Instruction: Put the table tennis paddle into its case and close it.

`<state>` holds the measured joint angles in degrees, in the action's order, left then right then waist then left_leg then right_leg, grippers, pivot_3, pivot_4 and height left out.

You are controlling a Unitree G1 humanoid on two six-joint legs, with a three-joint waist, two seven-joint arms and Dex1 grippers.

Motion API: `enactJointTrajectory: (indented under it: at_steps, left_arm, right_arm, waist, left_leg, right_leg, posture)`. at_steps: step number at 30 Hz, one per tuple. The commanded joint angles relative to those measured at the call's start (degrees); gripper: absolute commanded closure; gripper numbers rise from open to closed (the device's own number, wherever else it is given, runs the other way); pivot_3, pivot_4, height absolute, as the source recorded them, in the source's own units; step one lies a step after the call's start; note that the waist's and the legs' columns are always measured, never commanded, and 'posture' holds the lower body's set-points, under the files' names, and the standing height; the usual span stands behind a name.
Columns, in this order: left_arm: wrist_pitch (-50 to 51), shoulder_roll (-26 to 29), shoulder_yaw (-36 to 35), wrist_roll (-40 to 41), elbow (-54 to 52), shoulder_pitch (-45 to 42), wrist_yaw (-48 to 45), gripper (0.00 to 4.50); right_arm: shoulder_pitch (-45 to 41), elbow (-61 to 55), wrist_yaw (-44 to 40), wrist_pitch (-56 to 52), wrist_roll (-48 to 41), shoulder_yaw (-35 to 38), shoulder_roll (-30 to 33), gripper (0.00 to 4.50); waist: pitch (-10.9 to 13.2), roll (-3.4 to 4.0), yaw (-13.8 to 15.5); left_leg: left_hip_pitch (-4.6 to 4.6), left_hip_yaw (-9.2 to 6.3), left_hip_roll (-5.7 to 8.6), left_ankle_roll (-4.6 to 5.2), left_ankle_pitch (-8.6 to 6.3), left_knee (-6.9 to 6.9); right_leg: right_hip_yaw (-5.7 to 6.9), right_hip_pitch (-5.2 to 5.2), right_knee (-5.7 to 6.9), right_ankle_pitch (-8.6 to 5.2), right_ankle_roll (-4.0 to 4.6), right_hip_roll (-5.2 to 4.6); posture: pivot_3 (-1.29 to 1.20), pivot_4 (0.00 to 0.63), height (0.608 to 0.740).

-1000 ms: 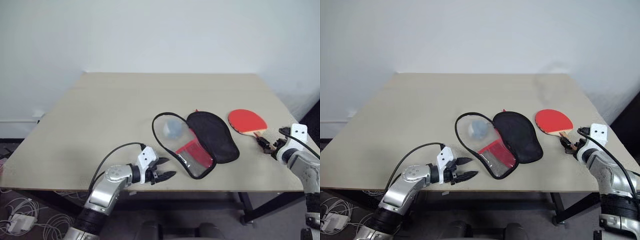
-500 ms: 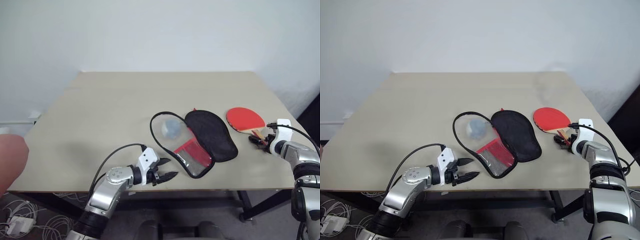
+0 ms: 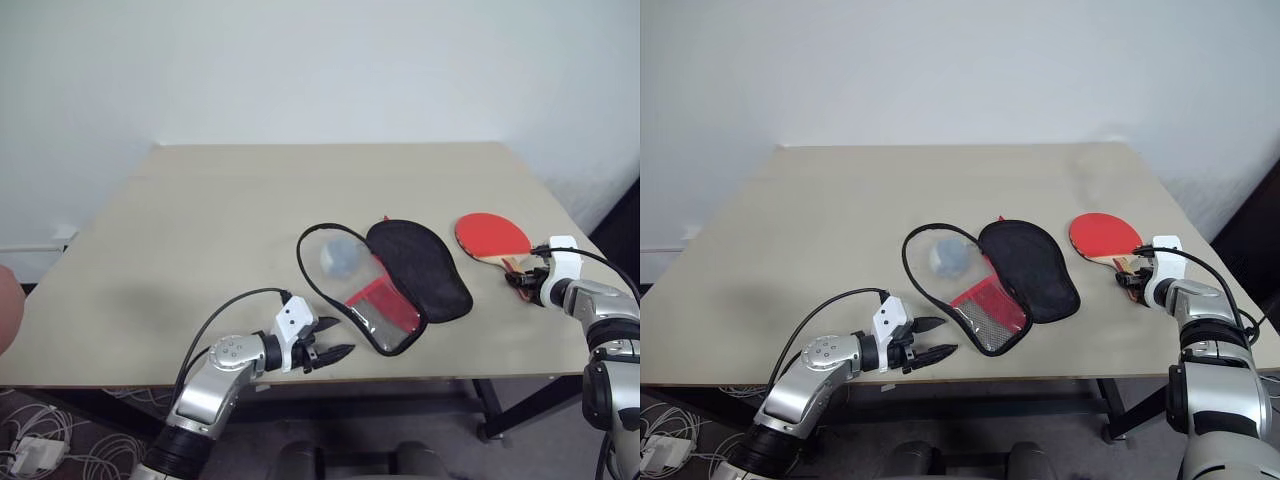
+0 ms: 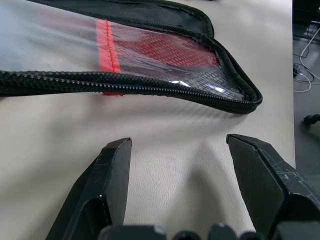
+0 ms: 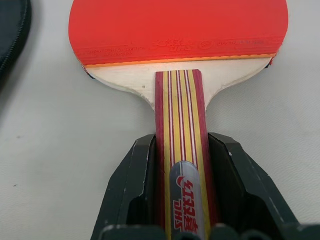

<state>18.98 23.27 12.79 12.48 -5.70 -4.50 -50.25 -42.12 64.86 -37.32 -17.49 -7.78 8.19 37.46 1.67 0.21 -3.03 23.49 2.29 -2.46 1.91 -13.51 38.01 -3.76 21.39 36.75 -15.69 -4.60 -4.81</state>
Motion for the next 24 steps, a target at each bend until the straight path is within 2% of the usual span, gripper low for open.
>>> enactJointTrajectory:
  at_steps: [1, 9, 14, 16, 18, 24]
  left_arm:
    - [-0.4, -0.1, -0.7, 1.3, -1.1, -1.4, -0.3, 1.29]
    - [-0.7, -0.7, -0.3, 1.2, 0.1, -2.7, -1.0, 1.29]
    - [-0.8, -1.1, 0.1, 1.0, 0.7, -3.3, -1.4, 1.29]
    - [-0.9, -1.3, 0.2, 1.0, 1.1, -3.7, -1.7, 1.29]
    - [-1.0, -1.5, 0.4, 1.1, 1.5, -4.1, -1.9, 1.29]
    - [-1.5, -2.2, 1.0, 0.7, 2.8, -5.0, -2.4, 1.29]
  right_arm:
    - [-1.2, -1.7, -1.2, -0.5, -0.2, 0.7, 0.6, 3.23]
    - [0.0, -5.4, 1.1, 1.1, -0.9, 1.9, 0.6, 3.23]
    - [5.0, -22.3, 0.0, -5.0, -5.3, 4.8, 0.6, 3.23]
    - [9.8, -35.9, 0.0, -10.9, -7.6, 4.5, -0.6, 3.23]
    - [13.7, -46.9, 1.3, -16.1, -9.2, 3.6, -2.5, 3.23]
    - [20.4, -64.9, 6.8, -24.5, -9.8, -0.2, -9.2, 3.23]
  waist:
    - [0.0, 0.00, 0.0]
    - [0.0, 0.02, 0.0]
    - [0.1, 0.17, 0.1]
    - [0.1, 0.18, 0.1]
    - [0.1, 0.18, 0.1]
    - [0.1, 0.16, 0.3]
  left_leg:
    - [0.00, 0.00, 0.00, 0.00, 0.00, 0.00]
    - [0.00, 0.02, 0.01, 0.00, 0.00, 0.03]
    - [0.06, 0.03, 0.04, 0.00, 0.00, 0.00]
    - [0.07, 0.02, 0.03, 0.00, 0.00, -0.06]
    - [0.07, 0.00, 0.02, 0.00, 0.00, -0.09]
    - [0.06, -0.01, 0.00, 0.00, 0.00, -0.01]
  right_leg:
    - [0.00, 0.00, 0.00, 0.00, 0.00, 0.00]
    - [-0.02, -0.01, 0.00, 0.00, -0.01, -0.01]
    - [-0.07, 0.06, 0.00, 0.01, -0.03, -0.01]
    - [-0.07, 0.10, 0.01, 0.01, -0.04, -0.01]
    - [-0.07, 0.15, 0.05, 0.01, -0.07, 0.01]
    - [-0.04, 0.12, 0.08, 0.01, -0.06, 0.02]
  posture:
    - [0.00, 0.000, 0.728]
    - [0.00, 0.000, 0.728]
    - [0.00, 0.000, 0.728]
    - [0.00, 0.000, 0.728]
    - [0.00, 0.000, 0.728]
    - [0.00, 0.000, 0.728]
